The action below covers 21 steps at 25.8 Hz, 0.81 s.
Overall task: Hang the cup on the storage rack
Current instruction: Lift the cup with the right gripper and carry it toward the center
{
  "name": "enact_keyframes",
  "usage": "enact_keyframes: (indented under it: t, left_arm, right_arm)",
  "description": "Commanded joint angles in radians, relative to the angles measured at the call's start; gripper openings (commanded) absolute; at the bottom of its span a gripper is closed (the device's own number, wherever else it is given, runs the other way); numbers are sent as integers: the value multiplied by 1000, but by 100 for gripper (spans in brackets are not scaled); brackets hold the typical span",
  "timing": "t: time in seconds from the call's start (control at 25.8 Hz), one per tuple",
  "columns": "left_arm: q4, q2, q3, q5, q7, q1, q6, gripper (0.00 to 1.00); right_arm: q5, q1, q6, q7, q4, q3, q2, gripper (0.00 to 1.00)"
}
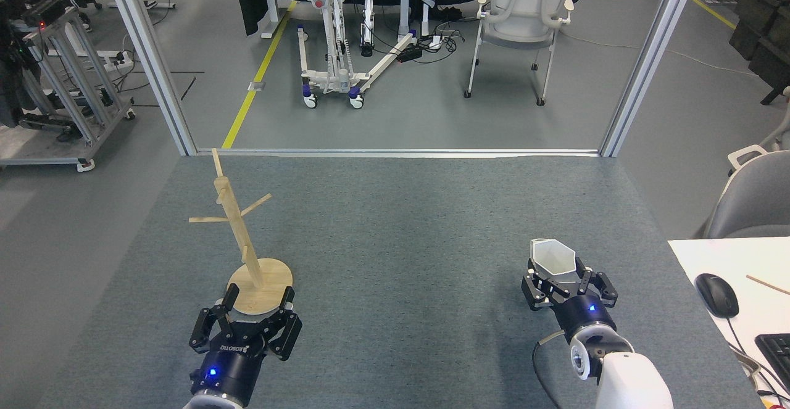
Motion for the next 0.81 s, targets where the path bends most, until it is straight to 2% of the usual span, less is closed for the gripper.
enact_keyframes:
  t: [0.0,0.12,0.23,0.35,0.54,0.62,0.77]
  left_arm:
    - [0,1,-1,0,0,0,-1,99]
    - [2,1,-1,0,0,0,-1,99]
    - [2,1,-1,0,-1,0,-1,99]
    - [2,1,1,0,-1,-1,-1,99]
    - [6,-1,-1,0,-1,-4,-3,99]
    - [6,-1,1,0,-1,-6,-1,99]
    - [2,4,-1,0,-4,-8,-6,99]
  right_arm:
    - [-2,11,-102,0,-83,-9,-20,20]
    - [-16,19,-280,-2,-145,-31,-77,17]
    - [-18,47,-435,-2,-220,-61,-86,16]
    - [-38,62,-534,3,-307,-74,-92,10]
    - [-156,36,-539,23,-380,-5,-85,4]
    - [-193,-22,-516,49,-399,58,-85,0]
    - [-288,-119,-341,86,-433,204,-98,0]
